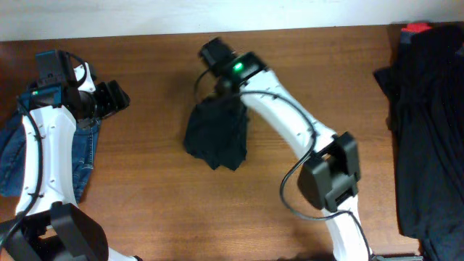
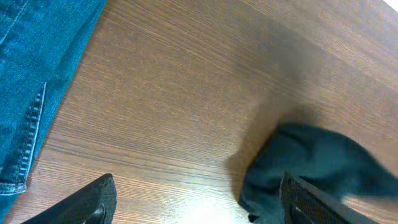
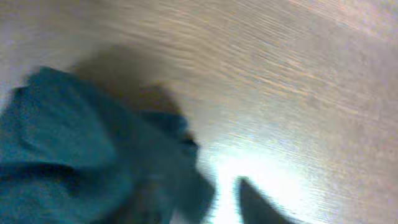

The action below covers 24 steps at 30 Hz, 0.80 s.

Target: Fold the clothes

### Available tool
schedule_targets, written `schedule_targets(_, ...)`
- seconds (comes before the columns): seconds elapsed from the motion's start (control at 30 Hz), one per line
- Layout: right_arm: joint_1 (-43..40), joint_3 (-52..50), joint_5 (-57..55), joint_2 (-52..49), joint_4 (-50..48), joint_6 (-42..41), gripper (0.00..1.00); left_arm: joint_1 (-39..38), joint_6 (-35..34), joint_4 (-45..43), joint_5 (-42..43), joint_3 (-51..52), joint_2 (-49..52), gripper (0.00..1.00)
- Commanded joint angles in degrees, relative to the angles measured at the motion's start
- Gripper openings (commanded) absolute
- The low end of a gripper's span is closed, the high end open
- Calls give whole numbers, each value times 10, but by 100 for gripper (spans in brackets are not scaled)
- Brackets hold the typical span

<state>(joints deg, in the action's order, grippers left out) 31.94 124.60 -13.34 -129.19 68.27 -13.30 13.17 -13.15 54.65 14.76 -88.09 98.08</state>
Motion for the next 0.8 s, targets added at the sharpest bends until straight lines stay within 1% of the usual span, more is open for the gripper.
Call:
schedule_targets(0.0,-38,-10,74,12,8,-5,65,2,-5,3,8,-9,-12,84)
schedule_targets(0.17,-58,-10,116,12,40,0,65,2,-5,3,8,-9,-12,84)
schedule_targets(0.27,-46,-10,170,12,66,59,63,2,-5,4,9,-9,-12,84)
schedule_targets(0.37,-38,-10,191,12,84,72,63,-6,6,9,11,-9,-12,84)
schedule_targets(0.43,-31,-12,268,12,103,119,63,-25,16,9,10,-9,-12,84)
schedule_targets(0.57,-26,-29,277,12,123,123,63,-55,38,9,9,-9,-11,84)
schedule_targets(0.67,-27,-71,278,12,116,122,61,-74,38,12,9,-8,-5,84)
schedule_targets(0.77,-27,-123,278,12,100,122,64,-86,38,13,15,-5,13,84)
